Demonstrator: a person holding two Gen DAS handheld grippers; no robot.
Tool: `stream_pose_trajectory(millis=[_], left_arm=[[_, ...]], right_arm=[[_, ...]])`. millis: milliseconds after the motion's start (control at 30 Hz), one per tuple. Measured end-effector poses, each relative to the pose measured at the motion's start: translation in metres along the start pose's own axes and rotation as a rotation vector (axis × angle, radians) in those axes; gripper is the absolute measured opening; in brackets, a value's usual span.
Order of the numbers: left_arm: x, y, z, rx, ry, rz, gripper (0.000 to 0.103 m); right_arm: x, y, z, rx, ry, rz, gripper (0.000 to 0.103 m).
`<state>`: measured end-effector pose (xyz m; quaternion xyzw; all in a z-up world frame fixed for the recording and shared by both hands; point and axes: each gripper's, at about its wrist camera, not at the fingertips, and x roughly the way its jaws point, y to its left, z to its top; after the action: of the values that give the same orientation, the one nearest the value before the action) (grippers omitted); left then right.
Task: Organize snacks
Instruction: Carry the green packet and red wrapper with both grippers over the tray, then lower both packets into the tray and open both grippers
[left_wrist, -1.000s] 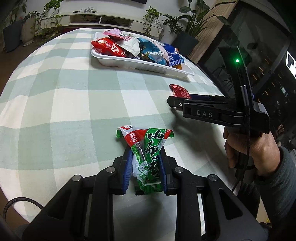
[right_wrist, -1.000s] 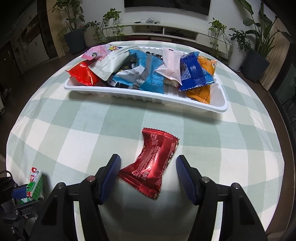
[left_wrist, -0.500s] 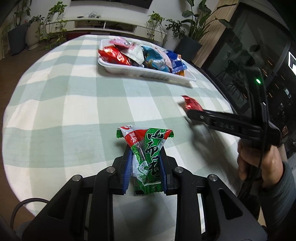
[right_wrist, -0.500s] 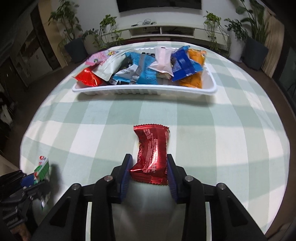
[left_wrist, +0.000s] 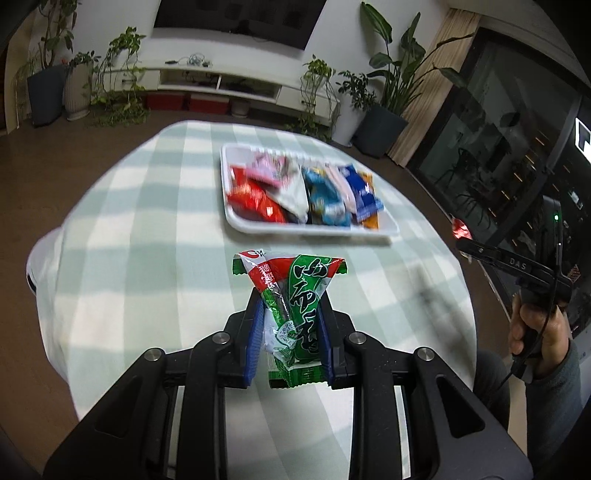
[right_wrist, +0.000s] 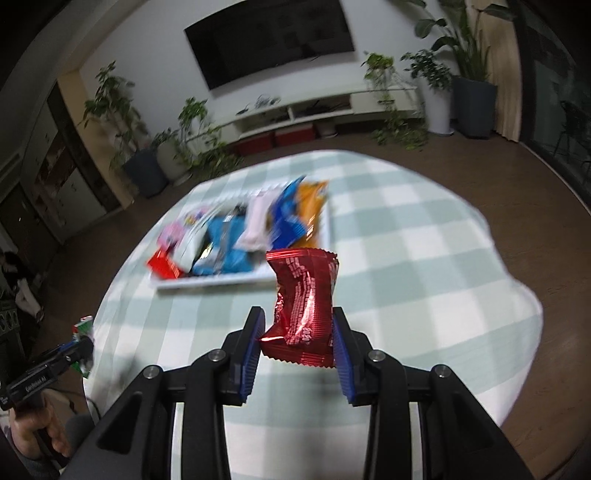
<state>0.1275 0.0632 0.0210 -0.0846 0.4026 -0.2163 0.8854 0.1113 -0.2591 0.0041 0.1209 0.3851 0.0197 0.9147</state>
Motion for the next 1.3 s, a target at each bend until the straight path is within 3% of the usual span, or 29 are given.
stream_pose_trajectory(millis=[200,400,533,700,867,1300], left_arm=[[0.007,-0.013,0.059,0.064,-0.031,0.005,0.024],[0.046,-0.034,0.122,0.115,-0.016,0.003,0.024],[0.079,-0.046,0.146,0.128,0.017,0.001,0.024],[0.132,-0.048,0.160,0.121,0.062,0.016,0.024],[0.171,-0.043,0.159,0.122,0.091,0.037,0.024],[0.223,-0.025,0.160,0.133,0.113,0.082,0.031]], right_arm=[[-0.003,-0.015,0.033,-0.003,-0.022,-0.011,0.038],[0.006,0.010,0.072,-0.070,-0.046,0.044,0.038],[0.023,0.035,0.098,-0.126,-0.047,0.087,0.038],[0.062,0.058,0.120,-0.162,-0.009,0.120,0.038],[0.102,0.070,0.120,-0.203,0.044,0.105,0.038],[0.174,0.081,0.116,-0.280,0.131,0.020,0.039]])
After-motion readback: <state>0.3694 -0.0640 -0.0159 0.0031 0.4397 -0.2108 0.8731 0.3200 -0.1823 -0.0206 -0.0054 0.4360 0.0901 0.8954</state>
